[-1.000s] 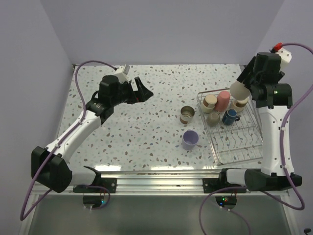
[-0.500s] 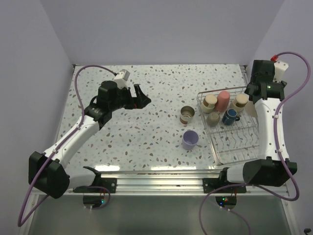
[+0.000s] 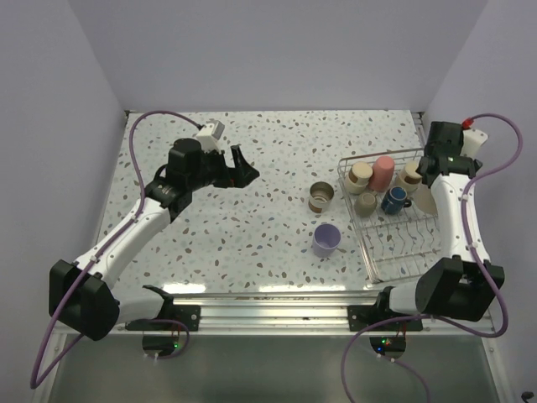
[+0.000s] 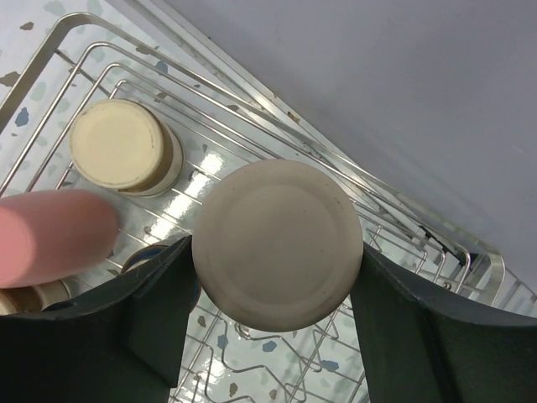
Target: Load the cups into the dish rack
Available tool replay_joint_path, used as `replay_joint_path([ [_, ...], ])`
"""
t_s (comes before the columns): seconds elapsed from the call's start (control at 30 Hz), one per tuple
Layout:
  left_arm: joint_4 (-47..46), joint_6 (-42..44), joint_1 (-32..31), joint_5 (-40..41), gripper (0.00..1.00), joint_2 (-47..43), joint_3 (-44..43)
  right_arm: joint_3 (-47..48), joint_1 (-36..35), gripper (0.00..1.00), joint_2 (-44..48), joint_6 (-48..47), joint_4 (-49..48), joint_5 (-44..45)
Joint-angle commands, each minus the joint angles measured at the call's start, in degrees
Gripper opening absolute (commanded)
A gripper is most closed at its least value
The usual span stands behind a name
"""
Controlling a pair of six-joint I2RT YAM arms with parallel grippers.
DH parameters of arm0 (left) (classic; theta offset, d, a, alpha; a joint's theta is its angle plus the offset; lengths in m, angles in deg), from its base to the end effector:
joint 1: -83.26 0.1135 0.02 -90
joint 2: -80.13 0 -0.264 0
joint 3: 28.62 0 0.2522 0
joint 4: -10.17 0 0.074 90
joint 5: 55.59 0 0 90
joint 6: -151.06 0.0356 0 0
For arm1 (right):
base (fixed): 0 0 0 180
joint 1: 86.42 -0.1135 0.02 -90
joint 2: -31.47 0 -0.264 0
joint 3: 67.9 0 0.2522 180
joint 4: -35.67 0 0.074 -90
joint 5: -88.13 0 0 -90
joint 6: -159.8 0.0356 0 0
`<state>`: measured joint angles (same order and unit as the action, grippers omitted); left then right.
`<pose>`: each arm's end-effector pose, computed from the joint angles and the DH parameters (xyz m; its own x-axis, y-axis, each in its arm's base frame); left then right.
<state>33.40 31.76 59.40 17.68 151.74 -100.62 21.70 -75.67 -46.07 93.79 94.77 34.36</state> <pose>0.2597 -0.1261 0.3238 -0.6179 -0.2392 -0.7490 0.3757 0.7470 -0.5485 0.2708 -0.0728 0.3488 -0.4348 0.4164 -0.7985 0.7913 0.5999 -0.1181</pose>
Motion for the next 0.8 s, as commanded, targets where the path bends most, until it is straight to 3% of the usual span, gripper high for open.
replay_joint_path([
  [0.0,-0.77,1.96,0.04,-0.67,1.00,0.19,0.49,-1.30,1.29,0.00,0.28,1.59,-5.35,0.77],
  [0.47,-4.90,-0.23,-0.05,-2.16,1.00,1.33,3.04,-8.50,5.43,0.00,-1.74,2.03,-15.63,-2.74],
  [0.77,-5.69,-0.41,0.04,-1.55,1.00,2.21,3.22,-6.49,5.96,0.00,-6.57,3.52,-18.01,-4.94],
])
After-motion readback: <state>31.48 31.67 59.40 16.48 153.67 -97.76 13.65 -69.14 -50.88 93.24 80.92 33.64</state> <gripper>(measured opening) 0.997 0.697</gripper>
